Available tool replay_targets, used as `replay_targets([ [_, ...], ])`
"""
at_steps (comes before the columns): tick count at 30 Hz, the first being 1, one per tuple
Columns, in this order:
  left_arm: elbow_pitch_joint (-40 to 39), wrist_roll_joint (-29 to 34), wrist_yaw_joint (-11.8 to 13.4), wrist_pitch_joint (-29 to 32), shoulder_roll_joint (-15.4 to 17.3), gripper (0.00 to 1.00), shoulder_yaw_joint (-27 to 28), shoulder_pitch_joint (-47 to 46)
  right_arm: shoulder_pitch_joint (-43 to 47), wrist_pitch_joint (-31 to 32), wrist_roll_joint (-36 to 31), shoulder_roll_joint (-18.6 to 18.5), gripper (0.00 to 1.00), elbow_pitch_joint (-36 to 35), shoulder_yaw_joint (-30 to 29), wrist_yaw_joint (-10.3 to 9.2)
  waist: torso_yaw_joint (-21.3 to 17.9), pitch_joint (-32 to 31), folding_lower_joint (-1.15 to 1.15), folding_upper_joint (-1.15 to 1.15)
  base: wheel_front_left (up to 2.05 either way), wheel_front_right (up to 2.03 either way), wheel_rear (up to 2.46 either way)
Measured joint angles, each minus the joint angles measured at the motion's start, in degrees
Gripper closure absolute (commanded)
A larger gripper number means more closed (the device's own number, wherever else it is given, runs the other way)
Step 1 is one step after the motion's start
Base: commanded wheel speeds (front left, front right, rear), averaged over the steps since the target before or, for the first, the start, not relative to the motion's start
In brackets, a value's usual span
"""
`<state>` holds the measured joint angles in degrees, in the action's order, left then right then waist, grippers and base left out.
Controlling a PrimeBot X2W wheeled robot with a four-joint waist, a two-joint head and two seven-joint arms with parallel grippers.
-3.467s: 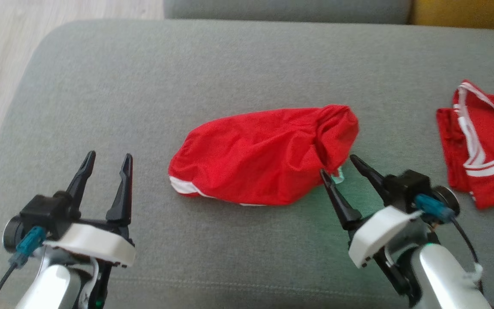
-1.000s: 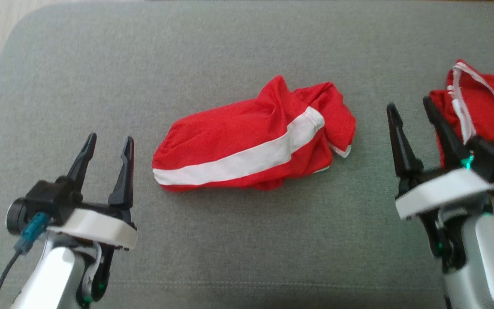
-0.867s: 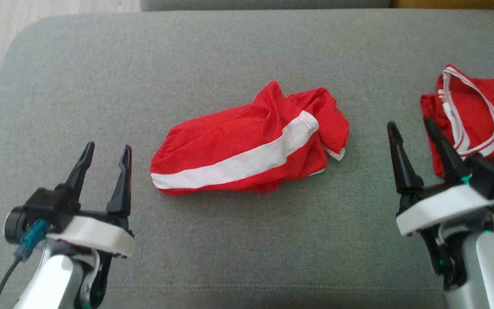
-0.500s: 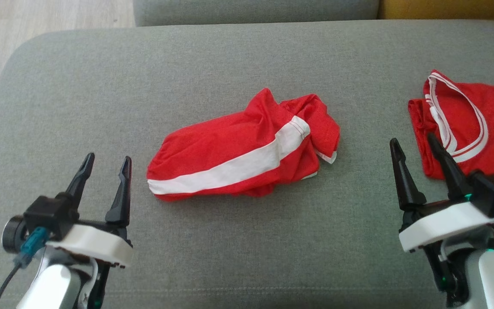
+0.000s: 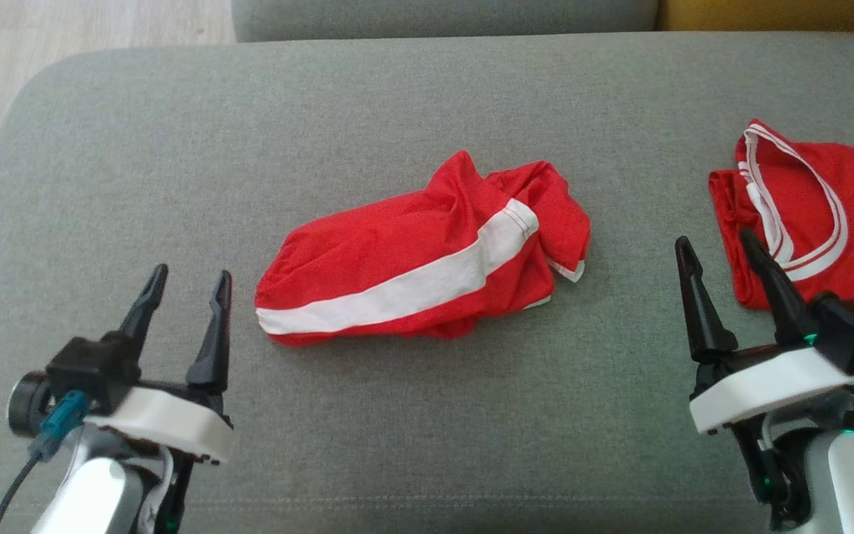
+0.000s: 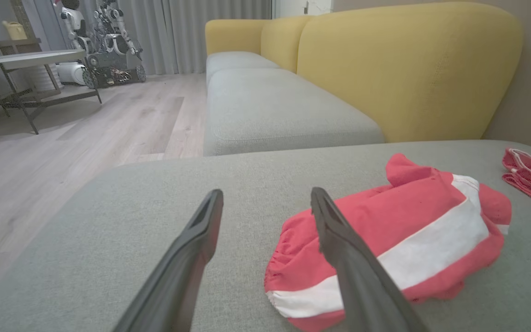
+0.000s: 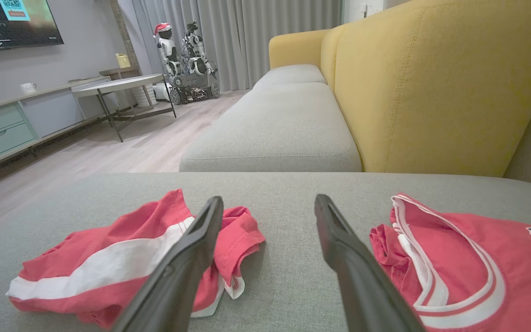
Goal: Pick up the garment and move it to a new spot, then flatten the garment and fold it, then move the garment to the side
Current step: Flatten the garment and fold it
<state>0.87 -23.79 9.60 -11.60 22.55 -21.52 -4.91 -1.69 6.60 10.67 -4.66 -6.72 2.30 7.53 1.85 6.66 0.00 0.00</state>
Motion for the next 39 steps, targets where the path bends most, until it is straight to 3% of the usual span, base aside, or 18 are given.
replay_targets([
  [6,2.2,-0.8,-2.8,2.6,0.0,0.0,-2.4,-1.2,0.0,0.5,0.0,0.2,0.0,-0.2,0.1,0.0,0.2,1.4,0.0,0.0,0.0,0.0,0.0],
  [13,12.6,-5.2,-7.5,6.3,-2.6,0.0,-4.6,-5.7,-0.3,0.5,0.4,0.2,0.0,-0.1,0.9,0.01,-0.4,3.5,0.0,0.0,0.0,0.0,0.0],
  [20,23.3,-7.8,-11.1,6.1,-4.8,0.0,-5.2,-8.7,-1.7,0.5,0.6,0.2,0.0,0.1,1.2,0.0,-1.7,5.2,0.0,0.0,0.0,0.0,0.0],
  [21,24.2,-8.1,-11.6,5.8,-5.1,0.18,-5.2,-9.3,-1.7,0.5,0.8,0.2,0.0,0.2,1.2,0.01,-1.8,5.3,0.0,0.0,0.0,0.0,0.0],
  [23,25.9,-8.7,-12.2,5.2,-5.5,0.97,-5.2,-10.4,-1.7,0.5,1.0,0.2,0.0,0.3,1.2,0.01,-1.9,5.6,0.0,0.0,0.0,0.0,0.0],
  [30,29.9,-9.1,-13.2,3.8,-6.0,1.0,-5.3,-12.4,-2.5,0.0,1.0,0.1,0.0,0.4,0.9,0.01,-2.1,5.9,0.0,0.0,0.0,0.0,0.0],
  [39,31.5,-8.7,-13.6,1.9,-7.0,1.0,-6.3,-15.0,-12.2,0.6,2.6,-4.6,0.0,7.3,5.0,0.01,-0.5,6.7,0.0,0.0,0.0,0.0,0.0],
])
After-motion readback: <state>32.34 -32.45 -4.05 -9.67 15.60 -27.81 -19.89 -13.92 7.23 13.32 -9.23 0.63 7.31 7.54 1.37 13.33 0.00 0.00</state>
